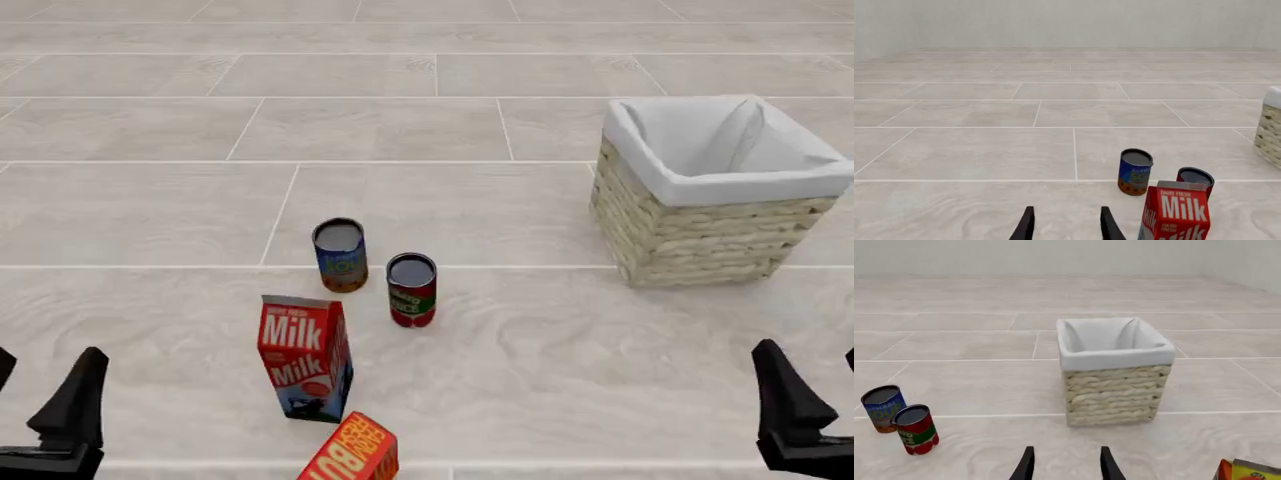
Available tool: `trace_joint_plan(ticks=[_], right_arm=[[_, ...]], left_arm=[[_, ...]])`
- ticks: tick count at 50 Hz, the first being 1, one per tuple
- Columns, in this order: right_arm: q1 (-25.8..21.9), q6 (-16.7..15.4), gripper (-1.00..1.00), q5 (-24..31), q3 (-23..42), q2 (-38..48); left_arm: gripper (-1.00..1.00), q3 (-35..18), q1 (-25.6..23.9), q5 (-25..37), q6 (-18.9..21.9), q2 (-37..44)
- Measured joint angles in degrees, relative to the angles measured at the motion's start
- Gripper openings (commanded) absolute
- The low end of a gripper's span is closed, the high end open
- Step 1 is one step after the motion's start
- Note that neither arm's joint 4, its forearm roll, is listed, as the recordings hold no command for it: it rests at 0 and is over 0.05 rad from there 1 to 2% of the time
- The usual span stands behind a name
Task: Pick the cream cheese and place it in the basket.
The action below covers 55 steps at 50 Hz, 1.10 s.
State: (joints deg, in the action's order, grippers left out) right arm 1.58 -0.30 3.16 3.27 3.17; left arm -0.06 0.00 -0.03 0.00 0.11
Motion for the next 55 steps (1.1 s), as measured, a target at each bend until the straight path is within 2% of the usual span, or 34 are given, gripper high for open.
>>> trace_joint_plan(ticks=[14,23,30,43,55], right_arm=[[-2.0,-0.7,1.00,-1.2,-1.2,-2.2],[-3.1,-1.7,1.00,1.1,1.2,-2.7],[-3.7,-1.8,1.00,4.9,5.0,-2.9],[-4.5,-1.9,1.00,15.2,14.7,-2.9],[-6.5,-6.0,1.00,24.0,21.8,1.5]], left_arm=[[1.00,-0.1,0.0,-0.1,0.0,0.2],[1.00,-0.2,0.0,-0.1,0.0,0.3],[1.00,-0.2,0.0,-0.1,0.0,0.3],[1.00,-0.2,0.0,-0.1,0.0,0.3],[1.00,-0.2,0.0,-0.1,0.0,0.3]])
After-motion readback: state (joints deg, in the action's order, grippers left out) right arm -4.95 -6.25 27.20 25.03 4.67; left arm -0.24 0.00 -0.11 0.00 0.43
